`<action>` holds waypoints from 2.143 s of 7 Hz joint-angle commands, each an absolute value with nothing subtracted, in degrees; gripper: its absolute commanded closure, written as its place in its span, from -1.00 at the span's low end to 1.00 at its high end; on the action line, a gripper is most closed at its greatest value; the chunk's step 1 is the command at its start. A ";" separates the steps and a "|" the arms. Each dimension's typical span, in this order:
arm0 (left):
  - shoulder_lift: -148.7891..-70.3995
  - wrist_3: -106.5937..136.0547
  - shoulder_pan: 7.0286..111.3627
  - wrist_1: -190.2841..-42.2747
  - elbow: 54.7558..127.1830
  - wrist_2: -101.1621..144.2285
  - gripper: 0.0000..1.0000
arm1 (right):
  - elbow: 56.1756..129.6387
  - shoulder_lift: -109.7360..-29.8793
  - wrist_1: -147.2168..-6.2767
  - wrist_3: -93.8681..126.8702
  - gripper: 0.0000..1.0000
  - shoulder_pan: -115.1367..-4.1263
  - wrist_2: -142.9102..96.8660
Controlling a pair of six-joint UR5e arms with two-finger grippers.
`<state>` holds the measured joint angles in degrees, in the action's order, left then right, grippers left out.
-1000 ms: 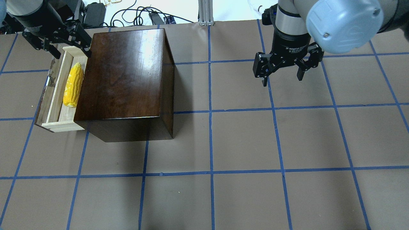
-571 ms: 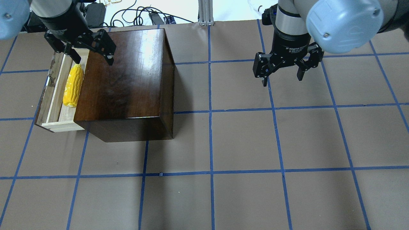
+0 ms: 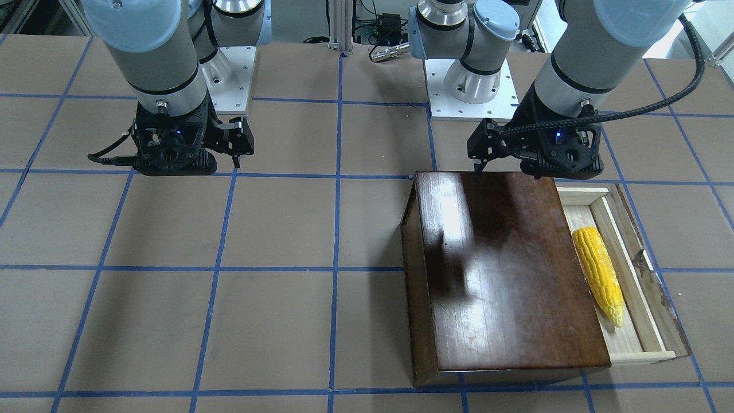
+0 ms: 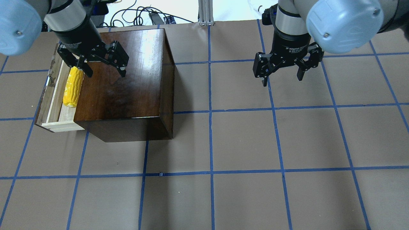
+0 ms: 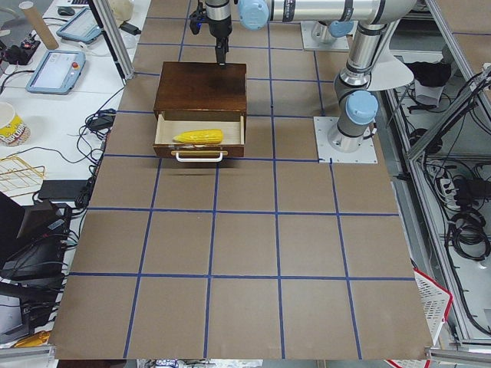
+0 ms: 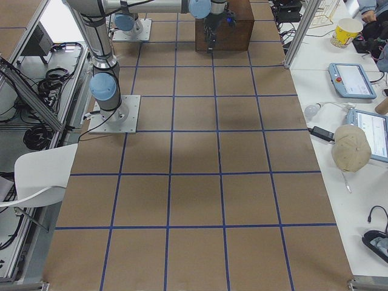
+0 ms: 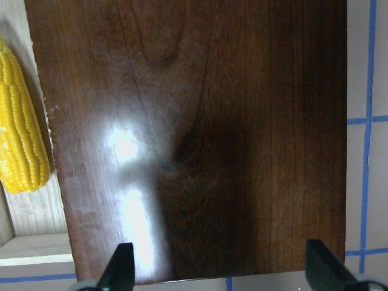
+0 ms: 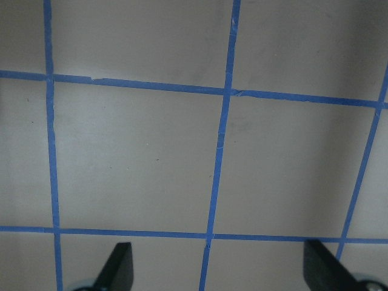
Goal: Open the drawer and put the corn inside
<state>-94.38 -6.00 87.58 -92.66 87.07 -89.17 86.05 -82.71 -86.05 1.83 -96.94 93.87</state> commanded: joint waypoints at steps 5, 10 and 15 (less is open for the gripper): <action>-91.15 -1.93 88.50 -92.72 89.12 -89.81 -1.00 | 86.04 -82.71 -86.04 1.84 -1.00 -96.94 93.87; -91.23 0.09 88.59 -92.72 89.21 -89.74 -1.00 | 86.04 -82.71 -86.04 1.84 -1.00 -96.94 93.87; -91.49 -0.26 88.42 -92.64 89.30 -89.74 -1.00 | 86.04 -82.71 -86.04 1.85 -1.00 -96.94 93.87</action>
